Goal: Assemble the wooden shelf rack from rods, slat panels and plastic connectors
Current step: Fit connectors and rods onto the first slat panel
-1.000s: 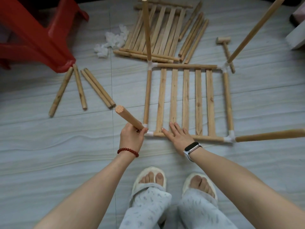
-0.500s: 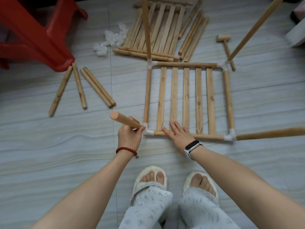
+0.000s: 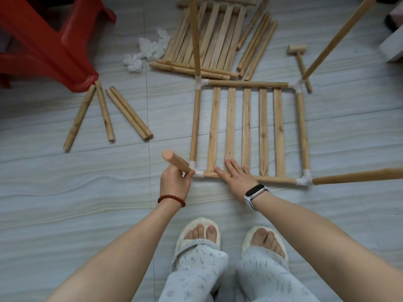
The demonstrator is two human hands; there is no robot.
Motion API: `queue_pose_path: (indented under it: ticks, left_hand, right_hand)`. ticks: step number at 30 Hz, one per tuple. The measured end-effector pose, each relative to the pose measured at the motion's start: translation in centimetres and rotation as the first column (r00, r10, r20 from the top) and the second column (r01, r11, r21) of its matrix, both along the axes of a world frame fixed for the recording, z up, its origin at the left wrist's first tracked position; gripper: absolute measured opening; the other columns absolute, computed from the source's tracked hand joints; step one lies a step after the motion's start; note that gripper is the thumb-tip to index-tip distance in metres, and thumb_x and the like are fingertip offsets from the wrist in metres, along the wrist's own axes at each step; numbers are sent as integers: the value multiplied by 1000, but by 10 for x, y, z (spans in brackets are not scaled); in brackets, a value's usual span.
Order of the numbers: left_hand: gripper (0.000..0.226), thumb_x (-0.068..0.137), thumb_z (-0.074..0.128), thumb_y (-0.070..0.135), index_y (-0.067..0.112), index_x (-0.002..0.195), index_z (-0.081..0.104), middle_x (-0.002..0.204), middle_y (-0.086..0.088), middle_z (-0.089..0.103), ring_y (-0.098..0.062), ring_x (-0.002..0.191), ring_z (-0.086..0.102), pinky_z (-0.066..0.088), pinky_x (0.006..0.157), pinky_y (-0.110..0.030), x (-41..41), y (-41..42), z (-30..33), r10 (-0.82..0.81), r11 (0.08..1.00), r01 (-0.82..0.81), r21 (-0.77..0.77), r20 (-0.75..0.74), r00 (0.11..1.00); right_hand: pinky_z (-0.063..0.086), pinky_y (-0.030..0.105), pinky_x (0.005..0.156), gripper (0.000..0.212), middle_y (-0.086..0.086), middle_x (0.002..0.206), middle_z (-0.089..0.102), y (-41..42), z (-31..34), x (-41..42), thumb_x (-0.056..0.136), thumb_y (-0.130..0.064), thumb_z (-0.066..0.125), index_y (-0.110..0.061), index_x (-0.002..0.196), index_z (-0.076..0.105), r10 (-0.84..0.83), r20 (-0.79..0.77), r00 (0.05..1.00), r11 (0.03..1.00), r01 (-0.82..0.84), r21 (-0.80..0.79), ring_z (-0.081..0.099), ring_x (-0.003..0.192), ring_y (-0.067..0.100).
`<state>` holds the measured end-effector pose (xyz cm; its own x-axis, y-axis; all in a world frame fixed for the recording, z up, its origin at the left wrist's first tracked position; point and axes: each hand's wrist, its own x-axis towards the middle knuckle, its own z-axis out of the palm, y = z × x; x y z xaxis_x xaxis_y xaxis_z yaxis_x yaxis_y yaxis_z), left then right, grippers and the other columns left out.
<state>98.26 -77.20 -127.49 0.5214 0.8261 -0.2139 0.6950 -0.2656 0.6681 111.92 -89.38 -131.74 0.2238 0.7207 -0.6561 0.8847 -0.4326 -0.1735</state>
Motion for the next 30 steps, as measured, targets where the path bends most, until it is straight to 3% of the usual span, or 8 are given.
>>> queue_pose_path:
  ticks: [8, 16, 23, 30]
  left_hand:
    - [18, 77, 73, 6, 0, 93, 69, 89, -12, 70, -26, 87, 66, 46, 77, -26, 1, -6, -7, 47, 998, -51, 48, 91, 995]
    - [16, 73, 76, 6, -1, 84, 68, 83, -13, 69, -26, 77, 66, 42, 69, -20, -5, 5, -19, -68, 991, 53, 124, 117, 991]
    - [18, 69, 76, 10, -1, 75, 63, 70, -13, 64, -26, 62, 62, 41, 61, -32, -4, 6, -28, -183, 963, 154, 220, 121, 976]
    - [20, 70, 78, 12, 1, 77, 63, 71, -11, 64, -26, 65, 62, 46, 61, -36, -5, 10, -31, -216, 956, 182, 229, 132, 967]
  right_hand:
    - [4, 46, 117, 91, 11, 155, -21, -2, -5, 3, 81, 13, 33, -28, 149, -12, -19, -33, 999, 1000, 18, -5, -17, 144, 26]
    - [3, 48, 115, 82, 11, 156, -18, 4, -7, 5, 87, 6, 34, -26, 150, -8, -6, -28, 1000, 999, 5, -33, -16, 144, 28]
    - [2, 48, 115, 85, 10, 155, -21, 2, -11, 17, 86, 6, 37, -28, 149, -9, -3, -94, 996, 997, -4, -71, -19, 143, 26]
    - [1, 47, 115, 89, 10, 155, -22, 4, -10, 22, 84, 10, 38, -30, 149, -9, 11, -119, 993, 994, -24, -104, -20, 143, 27]
